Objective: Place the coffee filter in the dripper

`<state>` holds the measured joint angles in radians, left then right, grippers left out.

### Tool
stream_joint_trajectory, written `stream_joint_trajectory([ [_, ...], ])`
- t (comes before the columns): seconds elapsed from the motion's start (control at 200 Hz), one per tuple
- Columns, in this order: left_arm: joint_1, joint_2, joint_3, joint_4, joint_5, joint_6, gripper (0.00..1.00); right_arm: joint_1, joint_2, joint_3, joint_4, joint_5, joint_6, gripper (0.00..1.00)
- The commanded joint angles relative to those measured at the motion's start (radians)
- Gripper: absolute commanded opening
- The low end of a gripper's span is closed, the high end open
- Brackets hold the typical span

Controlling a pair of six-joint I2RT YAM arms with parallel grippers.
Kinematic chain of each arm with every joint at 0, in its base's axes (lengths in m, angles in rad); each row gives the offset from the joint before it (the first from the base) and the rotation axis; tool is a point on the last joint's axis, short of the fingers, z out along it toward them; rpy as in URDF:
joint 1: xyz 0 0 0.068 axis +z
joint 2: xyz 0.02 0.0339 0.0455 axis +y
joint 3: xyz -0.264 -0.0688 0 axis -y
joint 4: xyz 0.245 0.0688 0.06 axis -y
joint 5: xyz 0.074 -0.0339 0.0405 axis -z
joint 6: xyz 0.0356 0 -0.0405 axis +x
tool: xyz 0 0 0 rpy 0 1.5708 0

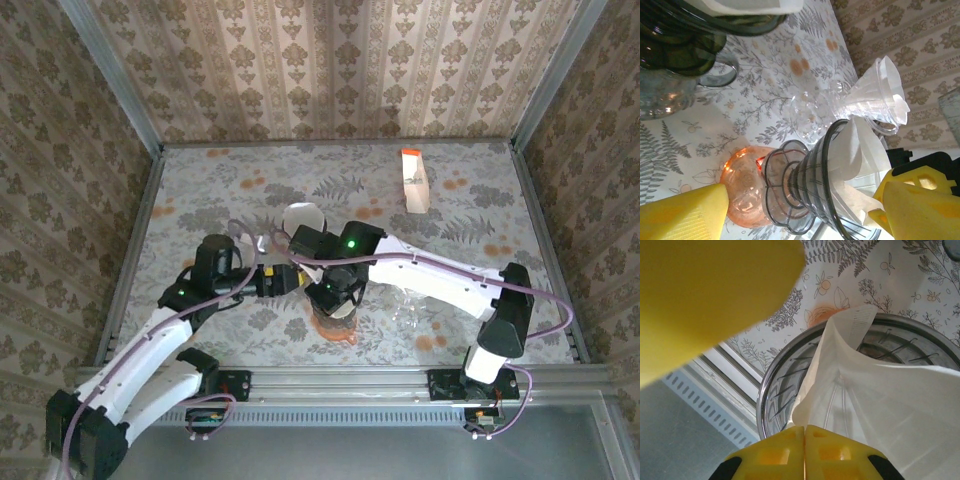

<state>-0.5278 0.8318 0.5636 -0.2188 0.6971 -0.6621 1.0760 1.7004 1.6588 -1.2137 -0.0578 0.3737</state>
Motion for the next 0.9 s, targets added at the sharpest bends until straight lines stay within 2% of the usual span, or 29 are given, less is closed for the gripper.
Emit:
stream_joint_trajectory([
  [0.0,-0.024,0.027,0.001,0.053,0.024,-0.004,0.82,-0.007,-0.039,-0.019,0.012,-0.007,0.017,0.13],
  [0.43,-0.081,0.069,0.007,0.079,0.013,-0.007,0.74,-0.007,-0.085,-0.061,0.057,-0.007,0.03,0.21],
  [0.685,-0.091,0.071,0.01,0.073,0.004,-0.008,0.72,-0.007,-0.099,-0.094,0.083,-0.02,0.041,0.21],
  [0.9,-0.098,0.078,0.015,0.067,0.001,-0.004,0.66,-0.01,-0.12,-0.109,0.098,-0.017,0.048,0.23],
])
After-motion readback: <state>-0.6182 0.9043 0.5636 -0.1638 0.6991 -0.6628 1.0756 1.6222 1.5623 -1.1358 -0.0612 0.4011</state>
